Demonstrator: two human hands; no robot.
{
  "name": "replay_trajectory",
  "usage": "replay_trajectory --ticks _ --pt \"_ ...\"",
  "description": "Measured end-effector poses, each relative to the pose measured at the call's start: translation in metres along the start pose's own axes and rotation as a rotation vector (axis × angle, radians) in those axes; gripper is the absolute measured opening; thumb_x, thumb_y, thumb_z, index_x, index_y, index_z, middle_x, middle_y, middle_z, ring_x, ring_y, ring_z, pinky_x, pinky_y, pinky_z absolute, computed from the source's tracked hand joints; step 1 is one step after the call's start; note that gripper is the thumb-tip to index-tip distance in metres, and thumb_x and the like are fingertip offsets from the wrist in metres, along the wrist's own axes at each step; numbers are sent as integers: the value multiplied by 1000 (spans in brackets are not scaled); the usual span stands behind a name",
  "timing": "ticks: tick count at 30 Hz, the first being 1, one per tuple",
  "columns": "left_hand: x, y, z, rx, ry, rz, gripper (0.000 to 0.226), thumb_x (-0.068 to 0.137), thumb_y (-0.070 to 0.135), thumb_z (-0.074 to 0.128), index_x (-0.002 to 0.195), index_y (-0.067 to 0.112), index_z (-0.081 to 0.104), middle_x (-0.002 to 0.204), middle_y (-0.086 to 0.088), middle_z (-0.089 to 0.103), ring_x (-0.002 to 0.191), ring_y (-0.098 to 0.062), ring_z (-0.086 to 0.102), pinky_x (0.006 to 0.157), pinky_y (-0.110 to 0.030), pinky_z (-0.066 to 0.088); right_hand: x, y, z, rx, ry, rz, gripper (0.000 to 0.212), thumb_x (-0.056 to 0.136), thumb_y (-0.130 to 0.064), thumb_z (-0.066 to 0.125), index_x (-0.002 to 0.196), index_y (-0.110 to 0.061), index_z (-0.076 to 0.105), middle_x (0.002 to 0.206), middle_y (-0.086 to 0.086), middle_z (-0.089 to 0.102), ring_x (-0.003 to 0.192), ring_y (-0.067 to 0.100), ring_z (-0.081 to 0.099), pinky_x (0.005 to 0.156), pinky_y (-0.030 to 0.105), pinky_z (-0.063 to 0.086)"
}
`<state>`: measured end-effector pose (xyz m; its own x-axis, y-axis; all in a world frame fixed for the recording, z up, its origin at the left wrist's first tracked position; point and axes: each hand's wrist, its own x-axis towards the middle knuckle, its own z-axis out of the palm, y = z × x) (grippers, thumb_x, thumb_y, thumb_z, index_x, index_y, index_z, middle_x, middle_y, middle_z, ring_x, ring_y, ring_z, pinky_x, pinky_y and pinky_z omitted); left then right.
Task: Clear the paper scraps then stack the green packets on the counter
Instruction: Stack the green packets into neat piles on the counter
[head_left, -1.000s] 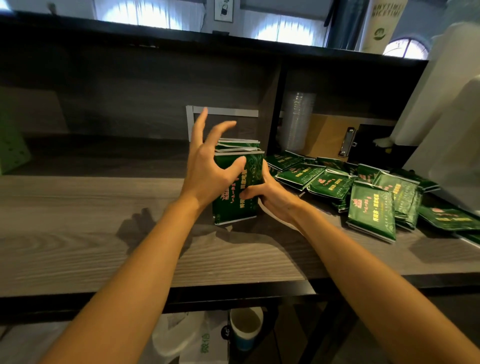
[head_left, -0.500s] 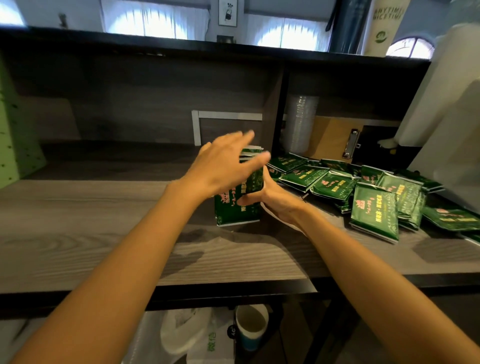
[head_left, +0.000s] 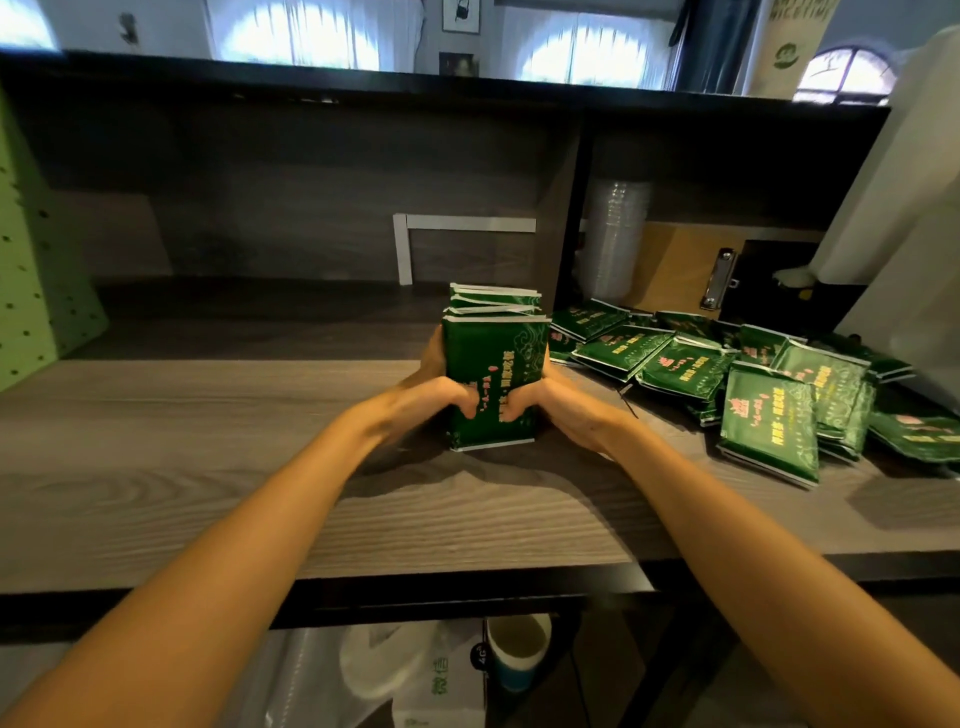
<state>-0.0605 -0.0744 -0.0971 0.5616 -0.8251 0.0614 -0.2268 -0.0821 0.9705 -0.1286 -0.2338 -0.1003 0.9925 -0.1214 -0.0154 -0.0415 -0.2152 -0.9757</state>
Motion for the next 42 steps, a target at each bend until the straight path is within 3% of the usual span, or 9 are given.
replay_trajectory --ticks 3,8,13,18,23,28,33,39,42 --pt "5 4 0 -33 17 57 58 57 11 49 112 29 53 116 -9 63 105 -21 60 86 -33 52 2 -4 2 31 37 2 89 52 -2 57 134 -10 24 128 16 48 104 15 52 76 17 46" --pt "15 25 -8 -61 67 -6 51 57 12 49 108 14 59 99 -1 66 80 -2 65 66 -10 50 13 -12 5 218 156 19 89 60 -1 55 139 -10 16 126 16 49 116 30 50 89 30 45" --pt "18 57 -31 -70 205 -193 9 87 24 52 87 24 60 93 -3 64 73 -9 57 64 -19 46 25 -58 11 277 143 107 78 57 -17 53 133 -6 39 116 10 53 103 23 53 91 35 42" --pt "8 119 -54 -297 378 -304 17 91 30 48 90 22 63 83 -2 68 70 -12 65 63 -23 51 38 -136 19 275 42 213 15 93 -17 42 101 -15 55 102 8 59 82 14 56 77 29 45" --pt "-29 210 -88 -419 562 -382 20 87 37 56 94 20 64 86 -3 70 70 -14 67 60 -22 54 38 -232 32 251 -95 250 19 94 -23 40 93 -15 57 93 8 63 86 22 58 86 37 46" --pt "-86 251 -125 -548 826 -405 92 42 48 78 123 13 52 109 -11 68 94 -25 68 74 -34 56 41 -298 72 156 -286 153 34 93 -21 46 126 -14 41 100 2 58 86 14 57 72 26 46" --pt "-148 261 -151 -571 1000 -306 23 82 16 62 105 15 62 92 -6 69 79 -20 66 68 -30 55 47 -329 140 80 -495 90 38 92 -21 51 129 -16 40 102 -2 57 89 12 58 74 24 47" --pt "-221 269 -206 -601 1179 -225 15 81 16 55 93 15 65 74 -3 72 72 -22 66 72 -33 53 55 -373 232 36 -651 -9 48 90 -23 58 134 -10 41 119 3 58 104 18 56 80 22 46" --pt "-251 269 -239 -638 1198 -150 17 82 15 51 93 12 64 77 -5 72 65 -21 68 61 -27 56 62 -390 269 -20 -668 -62 41 94 -30 52 130 -11 47 119 2 57 104 16 53 84 24 44"
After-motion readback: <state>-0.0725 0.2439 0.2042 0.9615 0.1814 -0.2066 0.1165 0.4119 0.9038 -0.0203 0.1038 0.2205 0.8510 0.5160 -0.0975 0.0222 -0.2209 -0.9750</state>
